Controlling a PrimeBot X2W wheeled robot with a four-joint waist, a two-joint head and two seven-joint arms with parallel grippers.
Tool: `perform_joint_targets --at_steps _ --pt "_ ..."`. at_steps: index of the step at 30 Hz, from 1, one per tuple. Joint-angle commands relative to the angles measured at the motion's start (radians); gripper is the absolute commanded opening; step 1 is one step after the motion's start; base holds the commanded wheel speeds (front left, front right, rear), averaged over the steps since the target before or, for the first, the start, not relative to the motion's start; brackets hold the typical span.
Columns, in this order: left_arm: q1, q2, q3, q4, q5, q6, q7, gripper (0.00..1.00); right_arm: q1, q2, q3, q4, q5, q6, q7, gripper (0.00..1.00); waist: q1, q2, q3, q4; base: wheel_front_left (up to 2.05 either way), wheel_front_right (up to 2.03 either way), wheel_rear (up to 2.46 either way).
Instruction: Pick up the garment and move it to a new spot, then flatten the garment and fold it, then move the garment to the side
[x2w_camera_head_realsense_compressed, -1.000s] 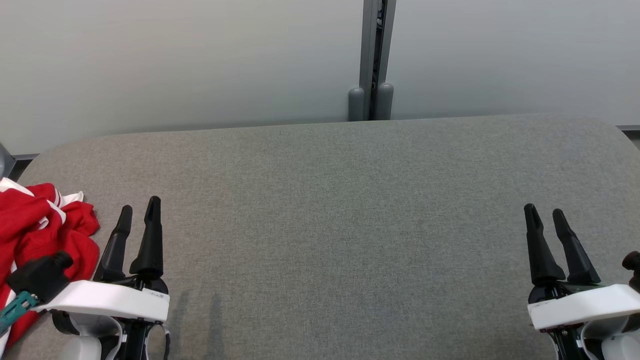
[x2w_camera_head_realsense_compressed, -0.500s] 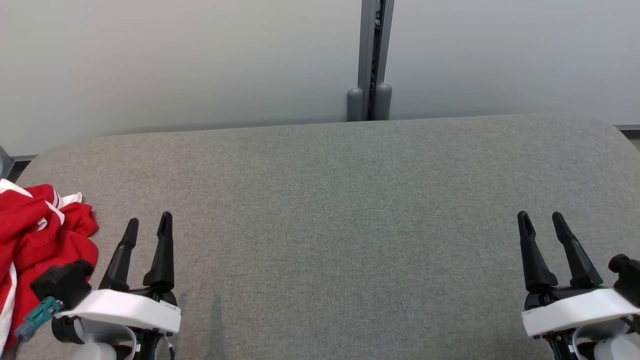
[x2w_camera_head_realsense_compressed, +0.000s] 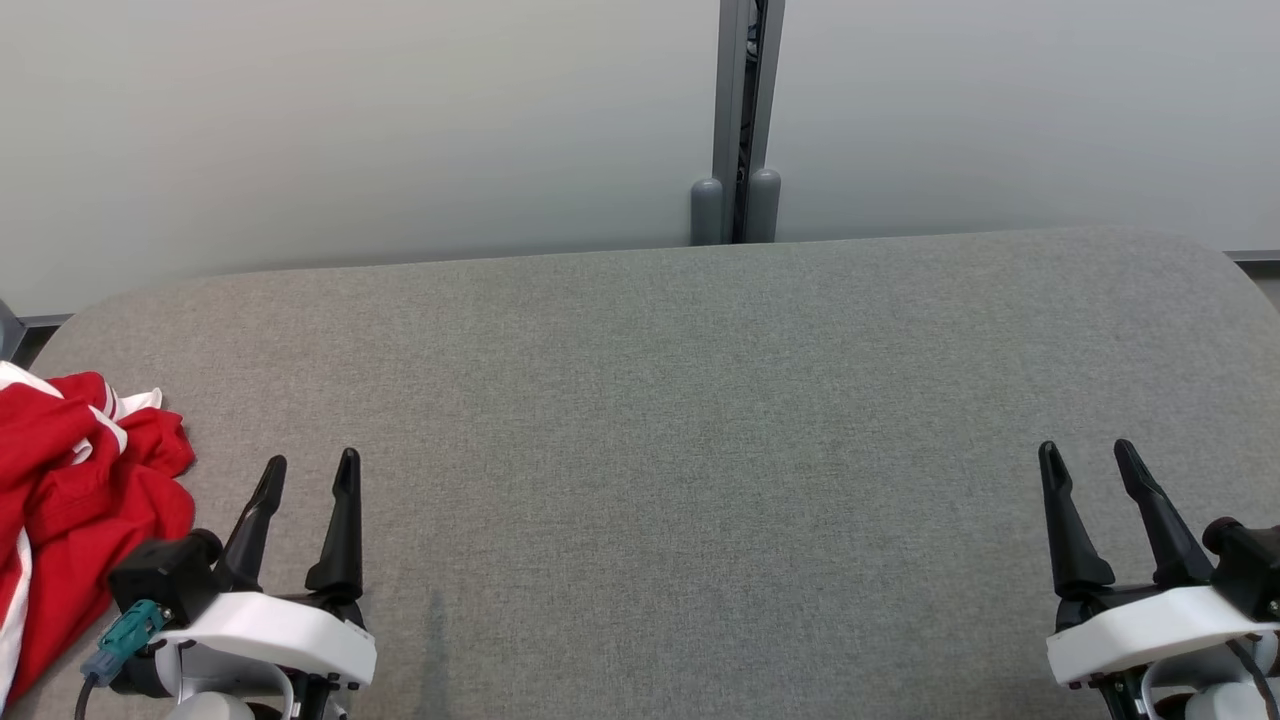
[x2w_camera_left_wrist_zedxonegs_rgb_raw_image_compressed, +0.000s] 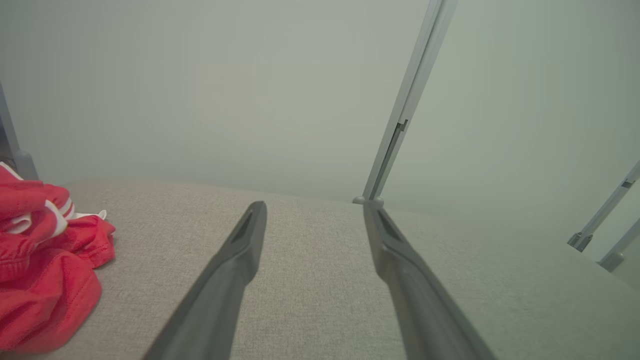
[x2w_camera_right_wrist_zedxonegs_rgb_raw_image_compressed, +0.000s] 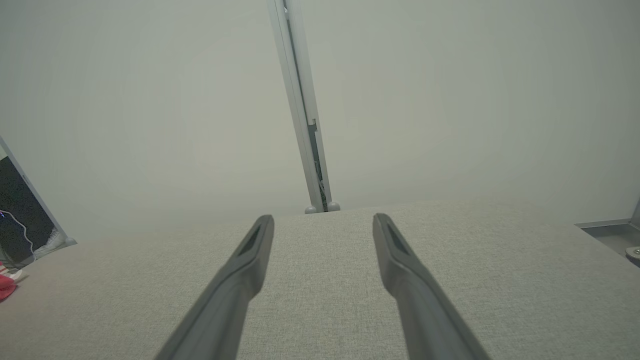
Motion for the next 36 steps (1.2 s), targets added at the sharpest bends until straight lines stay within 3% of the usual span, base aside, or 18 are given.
perform_joint_targets --at_steps 1,27,36 --pt "-0.028 0.010 -0.002 0.003 0.025 0.004 -0.011 1.00 -0.018 -0.001 -0.003 -0.003 -0.026 0.002 0.001 1.00 0.0000 0.0000 0.000 -0.001 0.00 0.00 0.00" --pt "-0.062 0.014 -0.037 0.116 0.187 0.009 -0.081 1.00 -0.021 0.010 -0.016 0.046 -0.200 0.002 -0.005 1.00 0.0000 0.0000 0.006 -0.006 0.00 0.00 0.00" --pt "-0.074 0.007 -0.044 0.156 0.216 0.007 -0.103 1.00 -0.022 0.019 -0.027 0.058 -0.208 0.002 -0.017 1.00 0.0000 0.0000 0.013 -0.006 0.00 0.00 0.00"
